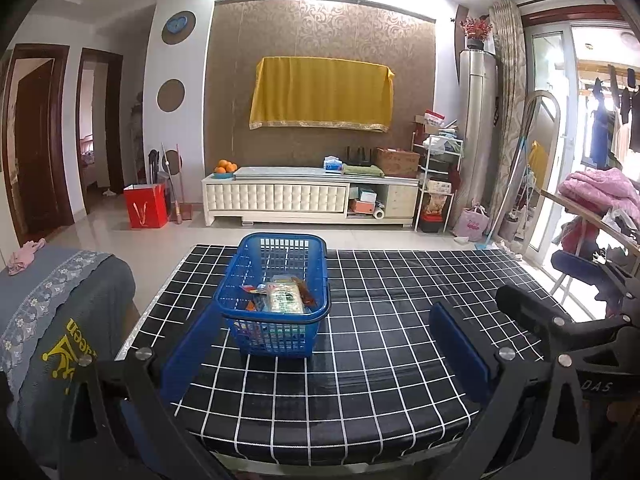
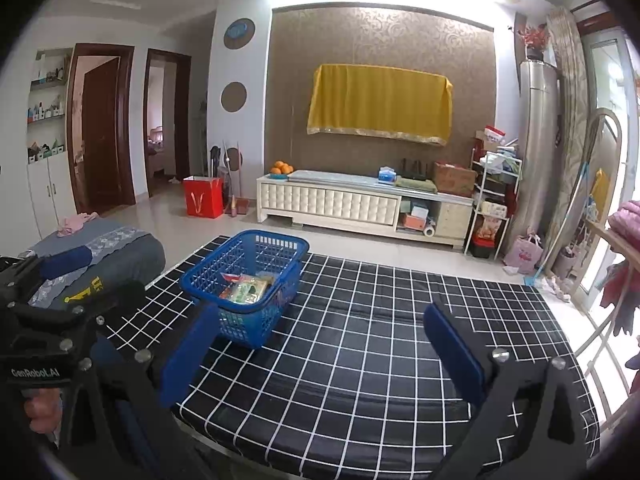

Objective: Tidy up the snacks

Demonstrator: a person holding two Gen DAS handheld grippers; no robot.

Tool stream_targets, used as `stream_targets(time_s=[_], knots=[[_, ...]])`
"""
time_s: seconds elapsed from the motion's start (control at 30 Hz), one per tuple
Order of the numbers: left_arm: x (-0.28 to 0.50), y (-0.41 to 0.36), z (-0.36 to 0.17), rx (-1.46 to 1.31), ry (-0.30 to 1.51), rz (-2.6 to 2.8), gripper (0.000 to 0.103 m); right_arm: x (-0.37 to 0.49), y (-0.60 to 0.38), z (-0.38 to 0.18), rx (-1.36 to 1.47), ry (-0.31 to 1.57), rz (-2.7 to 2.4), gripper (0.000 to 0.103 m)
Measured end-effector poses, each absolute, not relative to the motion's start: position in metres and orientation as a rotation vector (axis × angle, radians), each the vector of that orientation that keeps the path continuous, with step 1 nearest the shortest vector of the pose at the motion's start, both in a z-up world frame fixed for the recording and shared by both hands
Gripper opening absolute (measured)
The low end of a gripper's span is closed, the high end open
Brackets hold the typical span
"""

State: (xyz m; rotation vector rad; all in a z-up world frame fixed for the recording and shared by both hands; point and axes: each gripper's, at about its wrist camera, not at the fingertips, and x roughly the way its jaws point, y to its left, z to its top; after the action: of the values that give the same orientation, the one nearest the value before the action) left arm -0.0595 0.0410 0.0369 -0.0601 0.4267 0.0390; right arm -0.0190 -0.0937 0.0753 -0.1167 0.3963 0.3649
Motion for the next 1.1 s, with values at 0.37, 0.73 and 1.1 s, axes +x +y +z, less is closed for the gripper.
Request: stream_targets(time_s=[0.37, 0.73, 1.1], knots=[[-0.0603, 0.0415, 0.036, -0.06, 0.426, 0.041, 0.103, -0.0171, -0.0935, 0.0755, -0.115, 0.394, 0.358, 0.103], [-0.0632, 0.0418, 0.038, -0.049, 0.424, 0.043, 0.103, -0.0206, -0.0931, 0.0758, -0.118, 0.387, 0.351, 0.103], [-0.0642, 0.0401, 0.0392, -0.046, 0.425, 0.032, 0.103, -0.0219, -0.0939, 0.0766, -0.115, 0.39, 0.35, 0.103]])
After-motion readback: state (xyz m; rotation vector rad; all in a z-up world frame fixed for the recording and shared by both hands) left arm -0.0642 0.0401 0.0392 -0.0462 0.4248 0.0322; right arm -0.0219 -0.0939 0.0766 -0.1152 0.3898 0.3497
